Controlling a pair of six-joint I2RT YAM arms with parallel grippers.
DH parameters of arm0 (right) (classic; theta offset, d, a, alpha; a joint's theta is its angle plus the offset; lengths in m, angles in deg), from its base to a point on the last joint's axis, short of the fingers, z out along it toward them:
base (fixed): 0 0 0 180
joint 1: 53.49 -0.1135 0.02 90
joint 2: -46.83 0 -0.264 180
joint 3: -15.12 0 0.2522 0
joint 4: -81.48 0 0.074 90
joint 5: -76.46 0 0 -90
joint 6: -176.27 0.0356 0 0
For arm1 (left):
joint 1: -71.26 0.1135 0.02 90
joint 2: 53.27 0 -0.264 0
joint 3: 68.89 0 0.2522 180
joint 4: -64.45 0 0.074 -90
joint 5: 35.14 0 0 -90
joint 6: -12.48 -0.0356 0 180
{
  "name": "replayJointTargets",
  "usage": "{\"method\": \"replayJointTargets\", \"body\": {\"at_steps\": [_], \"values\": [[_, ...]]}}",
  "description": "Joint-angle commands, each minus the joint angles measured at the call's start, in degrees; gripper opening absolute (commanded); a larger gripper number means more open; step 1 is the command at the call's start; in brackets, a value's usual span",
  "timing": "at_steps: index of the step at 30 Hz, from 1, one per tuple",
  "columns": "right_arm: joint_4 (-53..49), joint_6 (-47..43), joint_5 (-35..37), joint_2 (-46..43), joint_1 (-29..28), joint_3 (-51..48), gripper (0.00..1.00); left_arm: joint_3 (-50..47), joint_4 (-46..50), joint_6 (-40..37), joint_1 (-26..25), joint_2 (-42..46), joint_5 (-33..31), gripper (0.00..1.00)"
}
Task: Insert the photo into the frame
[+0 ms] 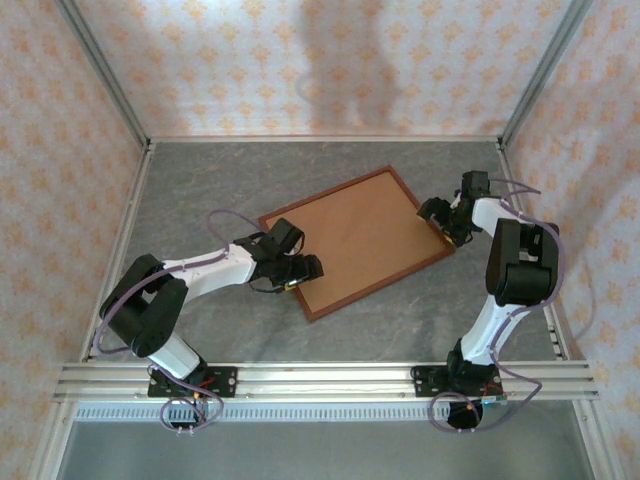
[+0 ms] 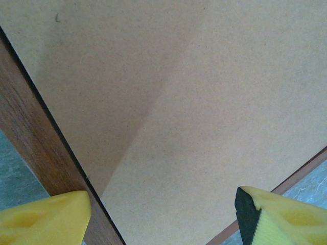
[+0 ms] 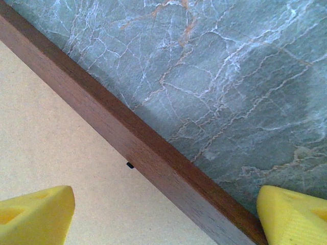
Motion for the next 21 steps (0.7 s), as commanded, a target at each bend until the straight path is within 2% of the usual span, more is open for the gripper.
{"method": "replayJointTargets", "body": {"at_steps": [1,7,15,21], "values": [[-4.5,1.7,-5.5,1.9,-2.8,-3.2,0.91,-0.3,-7.2,2.0,-0.4,-2.8,2.8,0.74],[-3.6,2.7,-6.9,0.6,-3.5,-5.4,0.89,-0.3,-13.8,4.8,-1.1,-4.0,5.2,0.71],[-2.5,4.0,-7.6,-1.5,-4.5,-7.9,0.88,2.9,-11.7,4.1,-3.1,-6.5,4.6,0.70],[-1.1,5.3,-8.7,-1.7,-5.5,-9.1,0.88,3.8,-14.5,4.6,-4.4,-7.1,4.6,0.69]]}}
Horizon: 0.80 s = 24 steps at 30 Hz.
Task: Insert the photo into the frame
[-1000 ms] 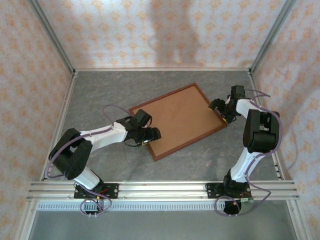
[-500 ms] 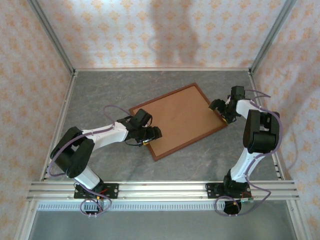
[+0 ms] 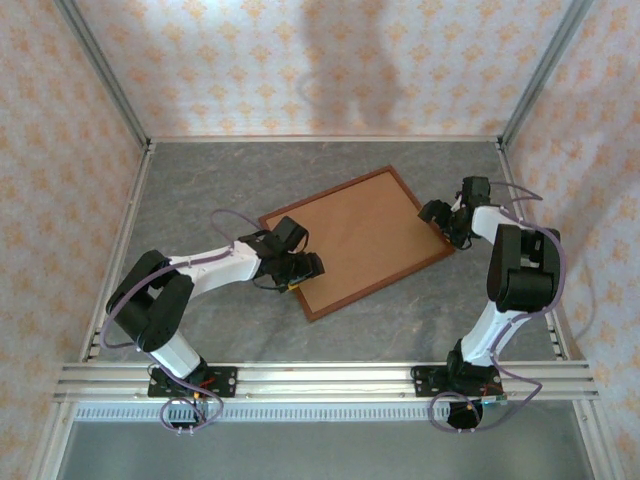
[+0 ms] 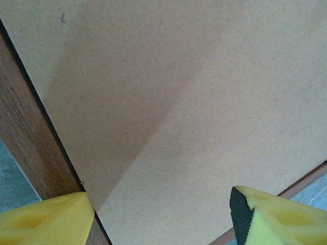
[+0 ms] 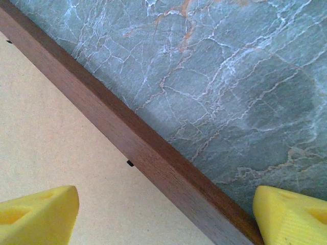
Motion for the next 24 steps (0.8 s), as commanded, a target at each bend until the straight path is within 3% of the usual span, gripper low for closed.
{"method": "replayJointTargets", "body": {"at_steps": [1,20,24], "values": [[-7.6,4.7,-9.7,1.1,-5.4,-3.6,0.88,1.7,-15.9,0.3,-3.5,-4.8,5.6,0.69],[-3.3,9.4,-12.2,-2.1,-7.2,-8.8,0.87,10.0,-15.7,-3.3,-7.1,-9.0,2.5,0.66],[-2.3,10.1,-12.0,-2.0,-7.4,-9.6,0.87,13.1,-10.1,-6.6,-8.0,-10.4,-1.2,0.66]]}}
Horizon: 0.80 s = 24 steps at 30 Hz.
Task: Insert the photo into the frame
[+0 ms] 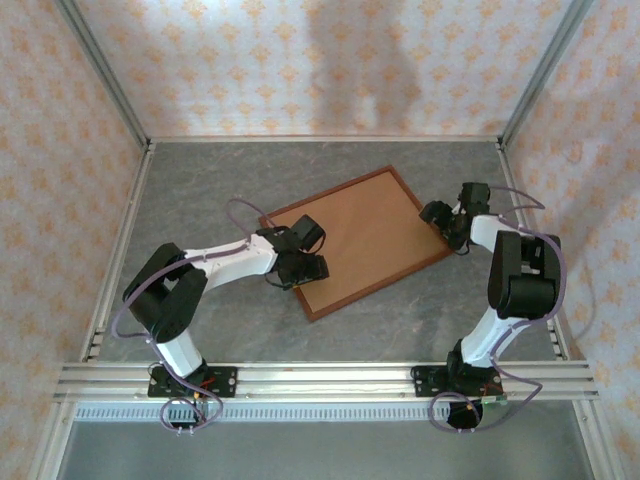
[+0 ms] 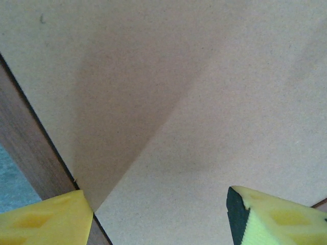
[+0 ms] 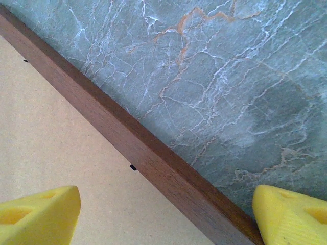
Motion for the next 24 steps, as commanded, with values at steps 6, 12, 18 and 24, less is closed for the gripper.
{"method": "replayJointTargets", "body": {"at_steps": [6,12,18,24], "values": [[-10.6,6.3,-13.0,1.0,-6.8,-3.9,0.87,7.4,-12.5,-7.5,-6.2,-6.6,-1.1,0.66],[-11.1,5.8,-12.3,1.2,-6.8,-3.5,0.87,9.6,-9.1,-9.9,-8.2,-7.6,-5.8,0.67],[-12.0,5.1,-11.5,1.2,-6.7,-3.1,0.87,8.9,-11.1,-10.6,-8.3,-4.5,-6.0,0.71],[-12.8,4.4,-10.7,1.7,-6.7,-2.1,0.87,2.7,-16.0,-7.0,-4.1,2.5,-1.8,0.72]]}}
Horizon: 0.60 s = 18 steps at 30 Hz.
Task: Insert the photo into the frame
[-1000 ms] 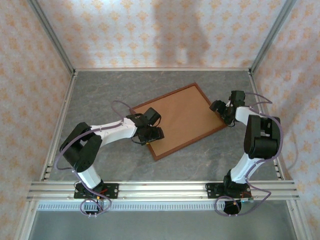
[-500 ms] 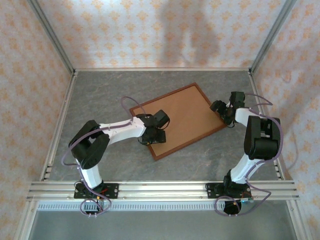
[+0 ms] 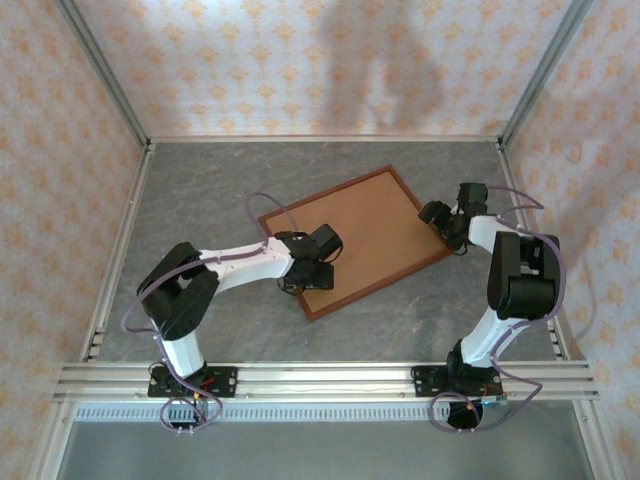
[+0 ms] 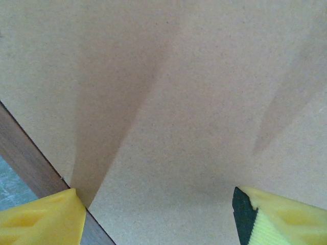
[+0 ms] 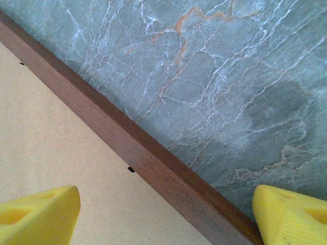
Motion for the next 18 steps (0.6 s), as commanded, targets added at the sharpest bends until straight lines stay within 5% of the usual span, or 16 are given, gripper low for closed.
{"method": "replayJointTargets", "body": {"at_steps": [1,18], "values": [[-12.7,3.5,-12.5,2.0,-5.8,-2.0,0.87,-1.3,-21.4,1.8,1.4,5.1,7.8,0.72],[-15.8,1.7,-10.1,1.1,-5.4,0.1,0.90,-7.5,-26.3,7.3,6.0,11.9,13.1,0.72]]}}
